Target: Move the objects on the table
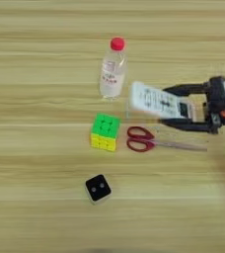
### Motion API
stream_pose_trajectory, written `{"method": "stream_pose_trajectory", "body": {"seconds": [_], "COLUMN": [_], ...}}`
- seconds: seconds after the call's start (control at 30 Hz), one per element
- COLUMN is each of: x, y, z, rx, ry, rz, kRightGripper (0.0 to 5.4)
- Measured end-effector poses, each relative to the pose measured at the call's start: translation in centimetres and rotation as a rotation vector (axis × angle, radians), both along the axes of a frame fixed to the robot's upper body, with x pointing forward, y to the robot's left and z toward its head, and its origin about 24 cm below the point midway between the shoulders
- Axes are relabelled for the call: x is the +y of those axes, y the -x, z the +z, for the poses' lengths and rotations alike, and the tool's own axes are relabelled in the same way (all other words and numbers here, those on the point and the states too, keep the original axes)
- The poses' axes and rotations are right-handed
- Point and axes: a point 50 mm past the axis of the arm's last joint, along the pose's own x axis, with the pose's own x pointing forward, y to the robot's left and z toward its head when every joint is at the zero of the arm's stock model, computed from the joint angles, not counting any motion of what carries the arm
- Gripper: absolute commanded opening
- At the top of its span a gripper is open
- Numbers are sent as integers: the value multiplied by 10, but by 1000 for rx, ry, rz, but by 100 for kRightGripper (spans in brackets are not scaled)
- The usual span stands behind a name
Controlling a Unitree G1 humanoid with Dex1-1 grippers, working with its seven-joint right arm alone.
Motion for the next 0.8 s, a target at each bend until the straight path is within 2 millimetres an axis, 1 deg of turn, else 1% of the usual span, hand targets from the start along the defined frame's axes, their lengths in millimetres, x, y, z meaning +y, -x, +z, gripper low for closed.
{"method": "stream_pose_trajectory", "body": {"seconds": [0.03, 0.07, 0.1, 0.13, 0.23, 0.37, 0.53, 0.67, 0.7, 0.73, 0.8], "x": [-3, -10, -11, -18, -29, -35, -36, -31, -31, -32, -36], "y": [-4, -12, -13, -22, -35, -43, -52, -59, -60, -62, -63], "z": [1, 1, 1, -1, -12, -27, -41, -68, -71, -81, -88], "rx": [-2, -3, -3, -8, 2, 19, 34, 82, 92, 112, 128], "ry": [-11, -20, -18, 6, 80, 165, 214, 265, 273, 297, 318], "rz": [-32, -103, -119, -201, -337, -416, -488, -543, -553, -583, -616], "kRightGripper": [290, 290, 290, 290, 290, 290, 290, 290, 290, 290, 290]}}
